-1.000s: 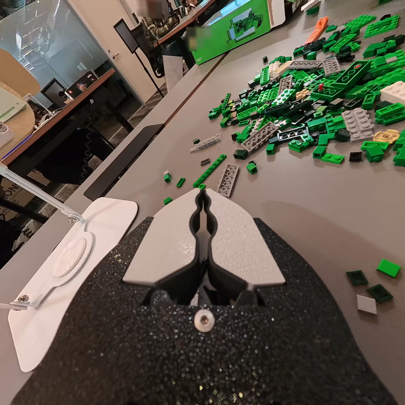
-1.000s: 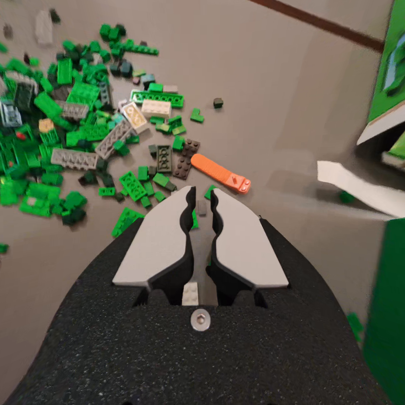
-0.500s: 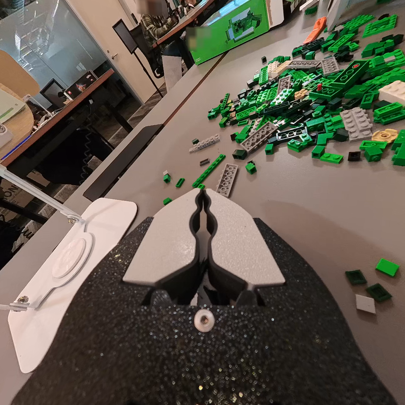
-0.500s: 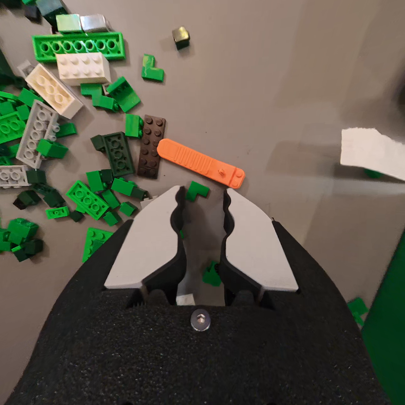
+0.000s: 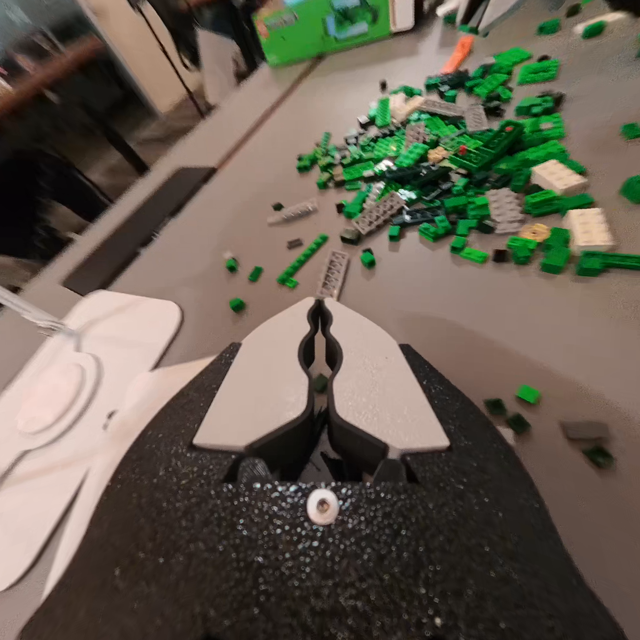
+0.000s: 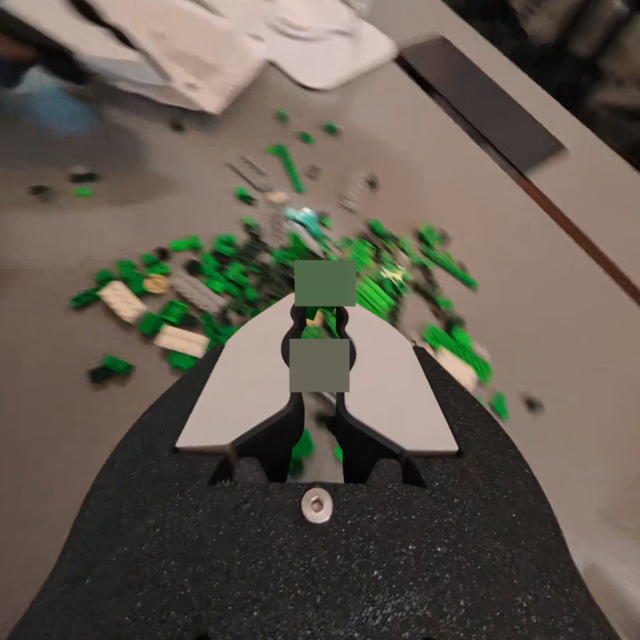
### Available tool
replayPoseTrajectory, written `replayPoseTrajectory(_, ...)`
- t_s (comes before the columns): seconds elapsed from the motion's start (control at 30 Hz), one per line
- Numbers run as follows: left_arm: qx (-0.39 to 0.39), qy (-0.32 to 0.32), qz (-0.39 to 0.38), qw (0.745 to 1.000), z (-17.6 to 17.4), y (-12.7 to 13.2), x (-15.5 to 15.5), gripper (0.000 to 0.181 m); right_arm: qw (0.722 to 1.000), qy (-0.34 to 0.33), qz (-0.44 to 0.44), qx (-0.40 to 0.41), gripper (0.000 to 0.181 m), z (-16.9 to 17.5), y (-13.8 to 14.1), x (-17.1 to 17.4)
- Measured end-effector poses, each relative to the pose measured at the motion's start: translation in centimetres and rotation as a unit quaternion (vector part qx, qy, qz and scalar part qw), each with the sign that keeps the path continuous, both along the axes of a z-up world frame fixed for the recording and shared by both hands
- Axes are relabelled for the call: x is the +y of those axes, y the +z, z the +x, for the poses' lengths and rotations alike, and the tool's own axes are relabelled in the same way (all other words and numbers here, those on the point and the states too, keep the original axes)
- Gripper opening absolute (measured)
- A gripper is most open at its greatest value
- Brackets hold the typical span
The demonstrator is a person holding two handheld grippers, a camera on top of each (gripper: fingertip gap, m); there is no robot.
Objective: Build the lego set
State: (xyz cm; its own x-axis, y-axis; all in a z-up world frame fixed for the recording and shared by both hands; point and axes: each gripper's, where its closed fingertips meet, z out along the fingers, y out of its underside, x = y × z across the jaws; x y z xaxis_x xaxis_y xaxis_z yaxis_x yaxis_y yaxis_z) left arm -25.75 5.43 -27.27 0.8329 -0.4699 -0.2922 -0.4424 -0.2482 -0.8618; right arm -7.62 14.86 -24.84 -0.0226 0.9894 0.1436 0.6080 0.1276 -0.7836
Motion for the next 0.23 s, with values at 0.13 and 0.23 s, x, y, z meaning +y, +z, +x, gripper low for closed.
replayPoseTrajectory(0.13,0.013,0.019,-0.056,0.998,-2.4,0.5,-1.7,0.000,0.980,0.188,0.052,-0.035,0.016,-7.2,-1.8,-9.3)
replayPoseTrajectory(0.23,0.074,0.051,-0.061,0.994,-4.9,1.0,-3.2,0.000,0.955,0.273,0.091,-0.074,0.016,-10.6,-4.1,-13.4)
